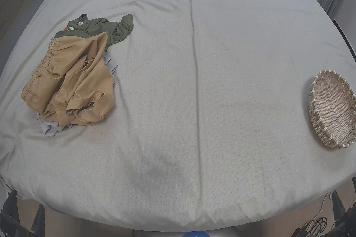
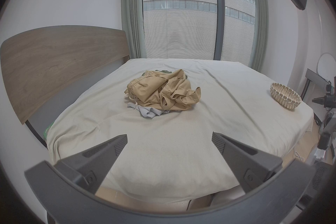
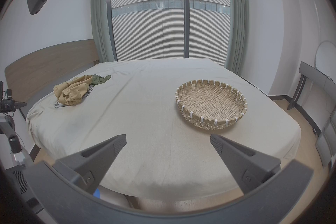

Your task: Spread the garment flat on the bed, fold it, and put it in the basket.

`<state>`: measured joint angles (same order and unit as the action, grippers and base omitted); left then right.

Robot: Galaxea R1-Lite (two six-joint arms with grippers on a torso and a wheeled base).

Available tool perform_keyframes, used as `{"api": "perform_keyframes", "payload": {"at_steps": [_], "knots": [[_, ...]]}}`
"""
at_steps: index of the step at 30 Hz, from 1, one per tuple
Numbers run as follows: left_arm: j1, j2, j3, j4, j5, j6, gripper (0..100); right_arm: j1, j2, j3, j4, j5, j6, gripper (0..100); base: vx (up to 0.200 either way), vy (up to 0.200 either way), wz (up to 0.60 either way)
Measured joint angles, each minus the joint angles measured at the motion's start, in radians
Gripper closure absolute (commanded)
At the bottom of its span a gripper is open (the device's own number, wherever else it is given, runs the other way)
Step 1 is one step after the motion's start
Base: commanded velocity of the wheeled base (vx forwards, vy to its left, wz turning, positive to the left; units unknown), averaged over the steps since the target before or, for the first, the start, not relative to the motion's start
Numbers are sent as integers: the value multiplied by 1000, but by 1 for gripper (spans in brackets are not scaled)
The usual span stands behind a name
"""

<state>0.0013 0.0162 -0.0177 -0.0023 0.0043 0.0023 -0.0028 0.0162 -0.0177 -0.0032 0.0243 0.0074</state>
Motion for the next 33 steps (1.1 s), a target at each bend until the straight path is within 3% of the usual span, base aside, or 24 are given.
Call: {"api": "perform_keyframes", "payload": {"at_steps": [21,24,33], "knots": [[0,0,-16,-19,7,-11,0,0,0,0,0,-1,5,0,0,0,0],[0,9,-76,-9,6,-15,0,0,0,0,0,-2,4,0,0,0,0],[1,183,-465,37,53,-78,0,-1,0,0,-1,-5,7,0,0,0,0]]}}
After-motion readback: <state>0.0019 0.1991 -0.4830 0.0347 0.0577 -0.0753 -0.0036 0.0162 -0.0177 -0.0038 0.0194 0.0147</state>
